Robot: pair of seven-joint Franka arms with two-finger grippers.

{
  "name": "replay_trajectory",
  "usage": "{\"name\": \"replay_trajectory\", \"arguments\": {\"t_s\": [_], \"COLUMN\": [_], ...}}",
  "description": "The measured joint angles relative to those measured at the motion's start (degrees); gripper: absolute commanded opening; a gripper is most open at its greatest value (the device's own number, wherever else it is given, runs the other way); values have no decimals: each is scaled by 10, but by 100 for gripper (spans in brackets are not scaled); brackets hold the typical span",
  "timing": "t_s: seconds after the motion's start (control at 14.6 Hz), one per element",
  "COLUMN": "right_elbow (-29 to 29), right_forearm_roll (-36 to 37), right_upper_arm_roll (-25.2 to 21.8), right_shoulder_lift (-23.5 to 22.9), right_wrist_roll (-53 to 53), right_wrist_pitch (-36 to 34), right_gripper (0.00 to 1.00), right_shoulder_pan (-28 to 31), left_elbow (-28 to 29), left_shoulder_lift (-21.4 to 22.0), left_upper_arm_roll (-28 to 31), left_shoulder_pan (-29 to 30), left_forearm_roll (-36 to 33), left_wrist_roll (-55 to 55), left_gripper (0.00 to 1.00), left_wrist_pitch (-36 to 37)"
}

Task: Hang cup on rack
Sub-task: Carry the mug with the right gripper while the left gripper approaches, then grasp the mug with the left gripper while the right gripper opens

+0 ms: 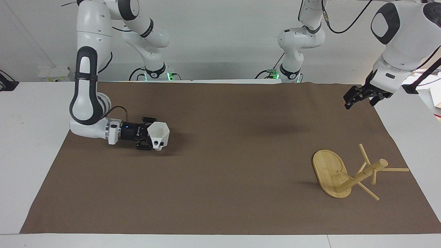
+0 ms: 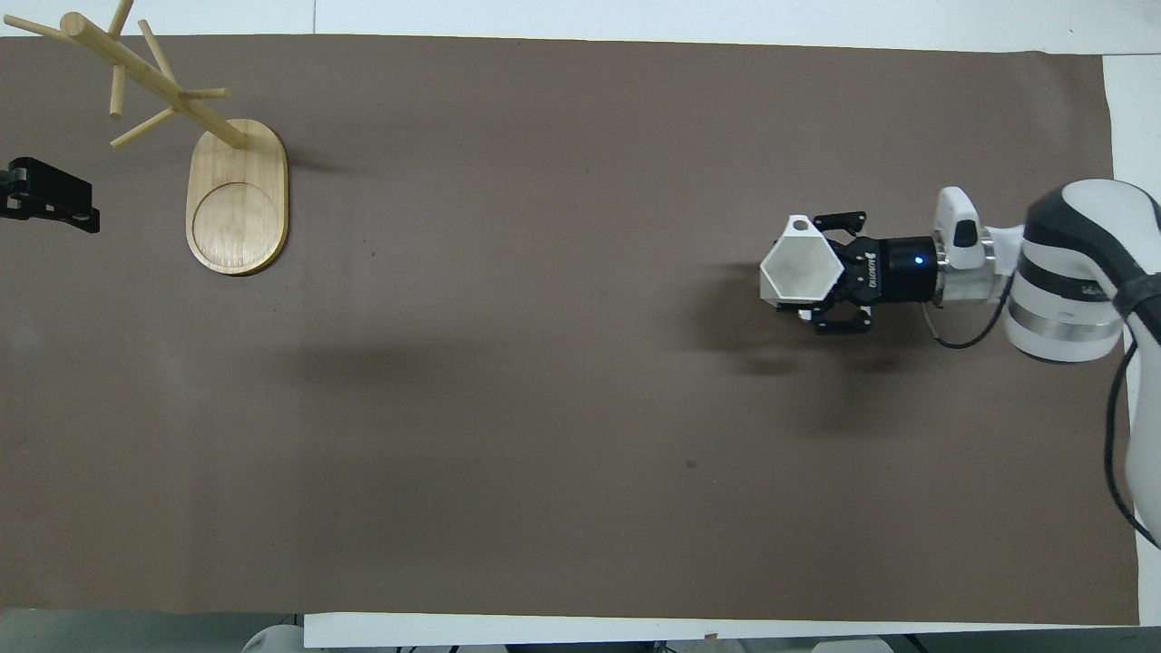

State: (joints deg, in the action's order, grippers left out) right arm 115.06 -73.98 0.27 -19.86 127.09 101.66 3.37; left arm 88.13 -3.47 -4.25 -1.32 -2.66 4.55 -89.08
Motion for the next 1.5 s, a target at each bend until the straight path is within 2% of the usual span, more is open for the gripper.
{"name": "replay_trajectory", "arguments": {"t_s": [0.14, 0.34, 0.55, 0.75, 0.89, 0.96, 1.03, 1.37, 1.5], "right_elbow": [-24, -46, -46, -46, -46, -46, -46, -46, -48], "right_forearm_roll": [-2, -2, -2, -2, -2, -2, -2, -2, -2], "right_upper_arm_roll": [3, 5, 6, 6, 2, 0, -2, -1, 2], "right_shoulder_lift": [30, 73, 77, 68, 65, 65, 65, 63, 61], "right_wrist_roll": [-114, -280, -340, -354, -354, -354, -354, -354, -354], "right_wrist_pitch": [108, 284, 422, 467, 467, 467, 467, 466, 466], "right_gripper": [25, 25, 25, 25, 25, 25, 25, 26, 30], "right_shoulder_pan": [-92, -239, -348, -385, -383, -382, -382, -383, -384], "left_elbow": [12, 92, 127, 115, 113, 114, 118, 140, 140], "left_shoulder_lift": [6, 25, 20, -4, -26, -35, -43, -62, -62], "left_upper_arm_roll": [-9, -18, -22, -21, -21, -21, -21, -22, -23], "left_shoulder_pan": [-27, -131, -201, -217, -231, -239, -245, -269, -270], "left_forearm_roll": [38, 60, 70, 90, 93, 93, 94, 112, 120], "left_wrist_roll": [59, 209, 260, 261, 261, 261, 261, 264, 265], "left_gripper": [100, 100, 100, 100, 94, 73, 1, 0, 0], "left_wrist_pitch": [-22, -147, -228, -258, -268, -270, -272, -286, -289]}}
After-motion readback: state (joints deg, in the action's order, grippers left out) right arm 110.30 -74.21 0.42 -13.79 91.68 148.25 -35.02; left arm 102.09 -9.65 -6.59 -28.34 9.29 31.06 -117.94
